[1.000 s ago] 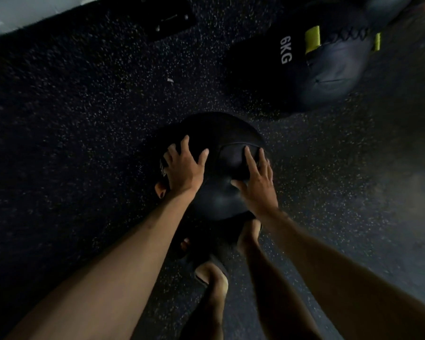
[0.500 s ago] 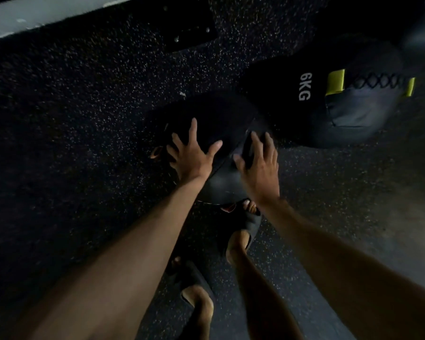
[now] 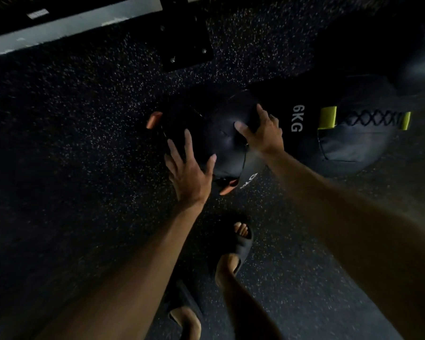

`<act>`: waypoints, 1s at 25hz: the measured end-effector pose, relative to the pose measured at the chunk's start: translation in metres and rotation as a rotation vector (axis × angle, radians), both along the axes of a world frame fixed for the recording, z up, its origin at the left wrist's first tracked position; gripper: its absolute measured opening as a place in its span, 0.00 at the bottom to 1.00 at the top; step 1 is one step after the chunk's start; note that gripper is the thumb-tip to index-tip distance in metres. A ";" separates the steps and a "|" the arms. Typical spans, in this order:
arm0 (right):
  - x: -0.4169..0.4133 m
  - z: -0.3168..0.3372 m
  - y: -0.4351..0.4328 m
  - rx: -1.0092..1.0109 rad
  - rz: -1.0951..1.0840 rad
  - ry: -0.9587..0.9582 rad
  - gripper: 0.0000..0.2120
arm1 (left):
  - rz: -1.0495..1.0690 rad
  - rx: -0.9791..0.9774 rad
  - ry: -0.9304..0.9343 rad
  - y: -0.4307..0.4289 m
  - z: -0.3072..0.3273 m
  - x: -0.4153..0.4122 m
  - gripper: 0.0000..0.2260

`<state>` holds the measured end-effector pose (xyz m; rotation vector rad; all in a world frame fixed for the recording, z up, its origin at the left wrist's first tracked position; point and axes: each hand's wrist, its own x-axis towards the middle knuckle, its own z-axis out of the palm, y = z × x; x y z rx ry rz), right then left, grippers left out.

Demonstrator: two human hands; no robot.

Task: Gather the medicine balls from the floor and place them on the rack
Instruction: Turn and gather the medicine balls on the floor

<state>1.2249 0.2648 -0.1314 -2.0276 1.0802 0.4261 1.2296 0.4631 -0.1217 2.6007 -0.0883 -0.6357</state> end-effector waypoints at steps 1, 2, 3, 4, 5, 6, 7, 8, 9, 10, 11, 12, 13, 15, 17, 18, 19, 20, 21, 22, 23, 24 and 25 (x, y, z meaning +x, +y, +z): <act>0.006 0.000 -0.002 -0.018 -0.020 -0.023 0.39 | 0.023 -0.015 0.030 -0.008 -0.001 0.012 0.37; 0.008 0.001 0.000 -0.038 -0.034 -0.072 0.36 | 0.039 -0.016 0.048 -0.016 -0.001 0.025 0.37; 0.004 0.003 0.005 -0.061 -0.033 -0.136 0.34 | 0.048 -0.005 0.056 -0.023 0.001 0.041 0.37; -0.002 0.003 0.013 -0.078 -0.017 -0.190 0.32 | 0.049 0.008 0.066 -0.029 0.002 0.056 0.36; -0.008 0.003 0.018 -0.082 0.009 -0.225 0.31 | 0.051 0.015 0.080 -0.034 0.004 0.070 0.36; -0.011 0.002 0.022 -0.074 0.029 -0.239 0.30 | 0.059 0.017 0.098 -0.039 0.005 0.081 0.36; -0.011 0.003 0.022 -0.060 0.033 -0.234 0.30 | 0.063 0.020 0.114 -0.043 0.007 0.088 0.35; -0.008 0.004 0.019 -0.040 0.021 -0.223 0.31 | 0.058 0.024 0.127 -0.046 0.009 0.092 0.35; -0.003 0.007 0.015 -0.017 0.014 -0.206 0.31 | 0.050 0.027 0.143 -0.048 0.012 0.094 0.35; 0.000 0.010 0.012 -0.001 0.020 -0.183 0.32 | 0.046 0.028 0.163 -0.047 0.016 0.095 0.35; 0.001 0.015 0.010 0.001 0.039 -0.155 0.32 | 0.042 0.023 0.181 -0.046 0.019 0.094 0.35; -0.001 0.019 0.009 -0.005 0.067 -0.130 0.32 | 0.035 0.020 0.191 -0.043 0.022 0.093 0.34; -0.004 0.023 0.011 -0.012 0.095 -0.107 0.32 | 0.023 0.027 0.192 -0.039 0.026 0.090 0.34; -0.015 0.041 0.017 -0.045 0.153 -0.085 0.28 | -0.002 0.058 0.162 -0.030 0.043 0.082 0.32; -0.026 0.072 0.027 -0.075 0.203 -0.066 0.20 | -0.033 0.071 0.133 -0.020 0.071 0.070 0.27; -0.033 0.091 0.035 -0.086 0.241 -0.046 0.17 | -0.057 0.068 0.136 -0.013 0.089 0.062 0.24; -0.040 0.114 0.042 -0.093 0.281 -0.028 0.15 | -0.084 0.069 0.145 -0.007 0.110 0.053 0.22; -0.049 0.133 0.051 -0.090 0.308 -0.012 0.14 | -0.108 0.082 0.162 0.001 0.129 0.045 0.19; -0.058 0.153 0.061 -0.079 0.324 0.002 0.13 | -0.136 0.101 0.176 0.011 0.147 0.035 0.17; -0.071 0.176 0.073 -0.064 0.349 0.010 0.13 | -0.163 0.111 0.186 0.023 0.169 0.022 0.15; -0.085 0.201 0.087 -0.040 0.375 0.018 0.14 | -0.185 0.117 0.193 0.036 0.192 0.008 0.14; -0.098 0.227 0.100 -0.019 0.392 0.022 0.15 | -0.201 0.114 0.189 0.050 0.217 -0.006 0.13; -0.111 0.254 0.115 -0.012 0.412 0.029 0.15 | -0.218 0.113 0.186 0.067 0.243 -0.020 0.13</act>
